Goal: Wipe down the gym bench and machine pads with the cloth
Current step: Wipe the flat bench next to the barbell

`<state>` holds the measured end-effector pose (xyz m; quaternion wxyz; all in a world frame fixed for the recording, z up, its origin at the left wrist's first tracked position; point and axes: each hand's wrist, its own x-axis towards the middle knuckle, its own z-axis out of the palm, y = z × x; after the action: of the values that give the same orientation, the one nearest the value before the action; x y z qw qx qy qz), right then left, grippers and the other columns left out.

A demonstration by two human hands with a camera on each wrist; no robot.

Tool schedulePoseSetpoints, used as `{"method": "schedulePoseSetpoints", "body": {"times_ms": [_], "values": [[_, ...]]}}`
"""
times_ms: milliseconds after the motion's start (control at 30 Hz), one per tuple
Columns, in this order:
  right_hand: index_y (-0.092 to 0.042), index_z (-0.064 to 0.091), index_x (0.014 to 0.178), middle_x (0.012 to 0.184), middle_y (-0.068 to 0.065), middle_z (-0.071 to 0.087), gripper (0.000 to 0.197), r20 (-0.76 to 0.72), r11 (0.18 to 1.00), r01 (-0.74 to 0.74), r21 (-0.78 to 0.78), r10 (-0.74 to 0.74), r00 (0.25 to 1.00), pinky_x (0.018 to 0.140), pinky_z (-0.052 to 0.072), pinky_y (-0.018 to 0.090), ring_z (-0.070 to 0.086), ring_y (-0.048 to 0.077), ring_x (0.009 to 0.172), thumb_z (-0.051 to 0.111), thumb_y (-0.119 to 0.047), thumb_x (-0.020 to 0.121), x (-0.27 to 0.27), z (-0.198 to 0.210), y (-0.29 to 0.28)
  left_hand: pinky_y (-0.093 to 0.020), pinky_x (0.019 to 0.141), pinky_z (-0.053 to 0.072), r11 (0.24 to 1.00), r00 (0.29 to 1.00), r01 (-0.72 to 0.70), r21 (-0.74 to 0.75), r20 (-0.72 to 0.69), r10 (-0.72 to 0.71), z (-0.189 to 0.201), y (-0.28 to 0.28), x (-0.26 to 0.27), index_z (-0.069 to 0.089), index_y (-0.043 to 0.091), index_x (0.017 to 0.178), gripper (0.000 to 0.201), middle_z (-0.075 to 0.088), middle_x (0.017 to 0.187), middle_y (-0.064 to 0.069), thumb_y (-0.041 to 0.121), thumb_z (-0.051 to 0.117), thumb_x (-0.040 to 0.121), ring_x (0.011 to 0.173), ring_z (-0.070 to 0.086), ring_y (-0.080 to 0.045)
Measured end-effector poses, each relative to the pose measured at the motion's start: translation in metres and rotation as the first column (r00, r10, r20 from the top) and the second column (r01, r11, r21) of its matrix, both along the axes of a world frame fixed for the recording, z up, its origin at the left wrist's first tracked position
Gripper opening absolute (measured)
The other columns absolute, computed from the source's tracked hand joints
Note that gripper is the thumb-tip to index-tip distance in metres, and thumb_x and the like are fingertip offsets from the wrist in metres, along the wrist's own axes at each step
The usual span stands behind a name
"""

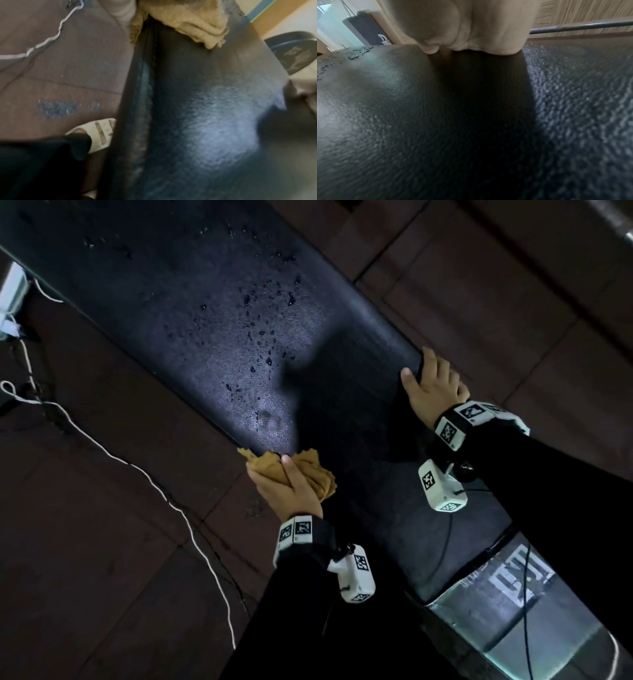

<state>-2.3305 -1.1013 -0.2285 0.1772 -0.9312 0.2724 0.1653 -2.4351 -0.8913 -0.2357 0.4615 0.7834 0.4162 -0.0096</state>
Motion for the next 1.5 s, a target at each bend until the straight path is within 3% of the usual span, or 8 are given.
{"method": "schedulePoseSetpoints", "body": {"times_ms": [233,433,633,900,1167,1300,1400,1500], "values": [[-0.025,0.022,0.146,0.144,0.004,0.035,0.059,-0.034,1.0,-0.013,-0.002,0.013,0.999,0.108,0.019,0.05,0.033,0.03,0.132,0.034,-0.051,0.095,0.001,-0.003,-0.002,-0.026,0.097,0.032,0.982,0.992,-0.094,0.163,0.1,0.078,-0.007,0.041,0.072,0.032,0.002,0.143,0.066,0.051,0.129,-0.024,0.039,0.053,0.092,0.119,0.048,-0.035],[-0.026,0.02,0.146,0.146,0.003,0.032,0.058,-0.069,1.0,-0.016,0.024,0.018,0.997,0.109,0.018,0.049,0.03,0.029,0.134,0.033,-0.051,0.095,0.002,0.001,-0.003,-0.023,0.111,0.016,0.932,0.968,0.198,0.303,0.086,-0.234,-0.012,0.109,0.137,0.014,-0.001,0.149,0.077,0.021,0.149,-0.029,0.039,0.051,0.094,0.14,0.024,-0.037],[-0.027,0.018,0.147,0.149,0.001,0.028,0.057,-0.109,0.999,-0.008,0.05,0.014,0.994,0.111,0.013,0.048,0.026,0.028,0.135,0.031,-0.05,0.096,0.003,0.005,-0.003,-0.058,0.113,0.002,0.745,0.871,0.489,0.453,-0.3,-0.389,-0.003,0.129,0.177,0.008,0.012,0.152,0.092,-0.001,0.158,-0.021,0.066,0.035,0.083,0.142,-0.001,-0.046],[-0.027,0.018,0.147,0.148,0.001,0.029,0.058,-0.097,0.998,-0.006,0.059,0.012,0.995,0.111,0.013,0.048,0.027,0.027,0.135,0.032,-0.05,0.096,0.002,0.005,-0.002,-0.051,0.114,-0.01,0.379,0.57,0.814,0.44,-0.476,-0.67,0.008,0.071,0.19,-0.004,0.017,0.152,0.081,-0.01,0.159,-0.008,0.068,0.004,0.089,0.143,-0.013,-0.038],[-0.029,0.014,0.147,0.15,-0.001,0.025,0.058,-0.154,0.995,-0.008,0.097,0.023,0.988,0.112,0.011,0.048,0.023,0.026,0.137,0.03,-0.051,0.096,0.004,0.008,-0.005,-0.047,0.117,0.002,0.127,0.304,0.906,0.405,-0.41,-0.86,0.018,0.037,0.086,0.017,0.01,0.151,0.072,0.013,0.158,-0.013,0.052,0.033,0.094,0.145,0.008,-0.037],[-0.03,0.013,0.148,0.15,-0.001,0.024,0.059,-0.166,0.994,-0.006,0.114,0.025,0.986,0.112,0.01,0.047,0.022,0.025,0.137,0.029,-0.052,0.096,0.004,0.01,-0.006,-0.051,0.115,0.012,0.297,0.448,0.881,0.368,-0.447,-0.774,0.021,0.068,0.08,0.022,0.003,0.148,0.074,0.016,0.156,-0.019,0.049,0.027,0.091,0.144,0.014,-0.038],[-0.029,0.014,0.148,0.149,-0.001,0.025,0.059,-0.152,0.993,0.0,0.115,0.017,0.988,0.113,0.01,0.047,0.022,0.025,0.137,0.03,-0.051,0.096,0.004,0.011,-0.005,-0.051,0.116,0.009,0.51,0.633,0.773,0.376,-0.417,-0.652,0.022,0.089,0.11,0.016,0.0,0.149,0.077,0.008,0.157,-0.021,0.049,0.027,0.091,0.145,0.005,-0.039],[-0.029,0.014,0.148,0.15,-0.001,0.024,0.059,-0.164,0.993,-0.002,0.117,0.021,0.986,0.113,0.01,0.047,0.021,0.025,0.137,0.03,-0.051,0.096,0.004,0.012,-0.005,-0.051,0.115,0.004,0.615,0.74,0.673,0.411,-0.378,-0.557,0.02,0.102,0.156,0.01,0.0,0.15,0.079,0.001,0.158,-0.019,0.048,0.029,0.09,0.145,-0.002,-0.04]]}}
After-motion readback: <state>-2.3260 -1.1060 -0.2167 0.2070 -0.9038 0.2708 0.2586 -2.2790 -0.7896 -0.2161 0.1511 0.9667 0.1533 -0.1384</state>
